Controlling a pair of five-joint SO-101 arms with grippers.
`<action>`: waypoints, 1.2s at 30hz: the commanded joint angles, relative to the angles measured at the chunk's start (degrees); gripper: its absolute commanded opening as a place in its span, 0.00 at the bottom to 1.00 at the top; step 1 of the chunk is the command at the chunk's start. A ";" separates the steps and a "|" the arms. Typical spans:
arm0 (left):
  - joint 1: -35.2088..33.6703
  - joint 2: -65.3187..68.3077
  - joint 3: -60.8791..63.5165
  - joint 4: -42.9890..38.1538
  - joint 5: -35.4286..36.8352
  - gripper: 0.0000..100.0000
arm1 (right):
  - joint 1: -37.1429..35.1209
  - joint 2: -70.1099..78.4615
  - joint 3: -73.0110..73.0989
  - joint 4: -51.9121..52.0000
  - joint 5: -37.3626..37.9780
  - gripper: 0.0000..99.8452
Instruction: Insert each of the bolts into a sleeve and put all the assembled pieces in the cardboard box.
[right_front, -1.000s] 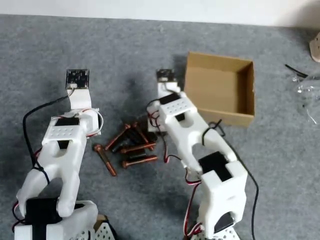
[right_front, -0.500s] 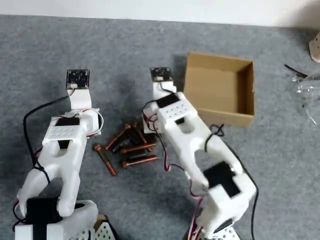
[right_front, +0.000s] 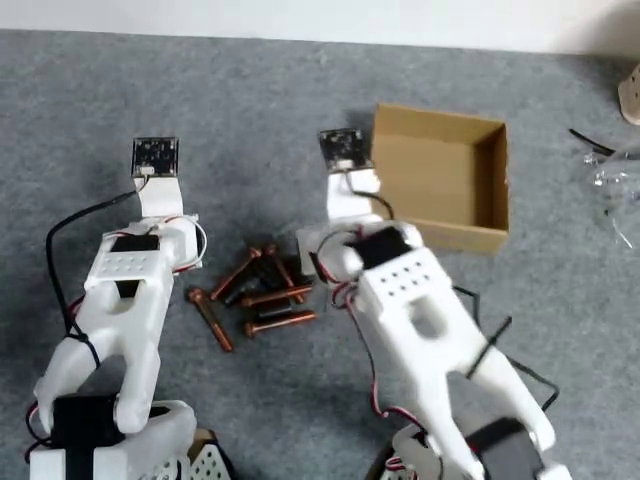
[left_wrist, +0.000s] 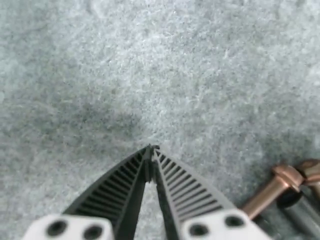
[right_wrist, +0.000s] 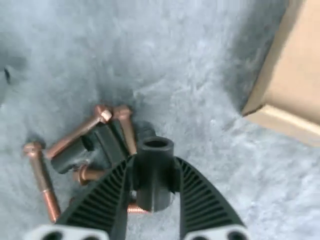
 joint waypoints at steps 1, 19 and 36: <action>-0.13 -2.07 -0.13 -0.88 0.00 0.01 | 3.12 -6.11 0.92 -1.54 1.14 0.00; 0.57 -2.51 -0.57 5.19 11.69 0.01 | 3.56 -6.64 12.53 -10.24 3.60 0.00; 7.60 -6.73 0.57 12.48 21.01 0.01 | 8.84 8.22 6.37 -14.11 4.92 0.00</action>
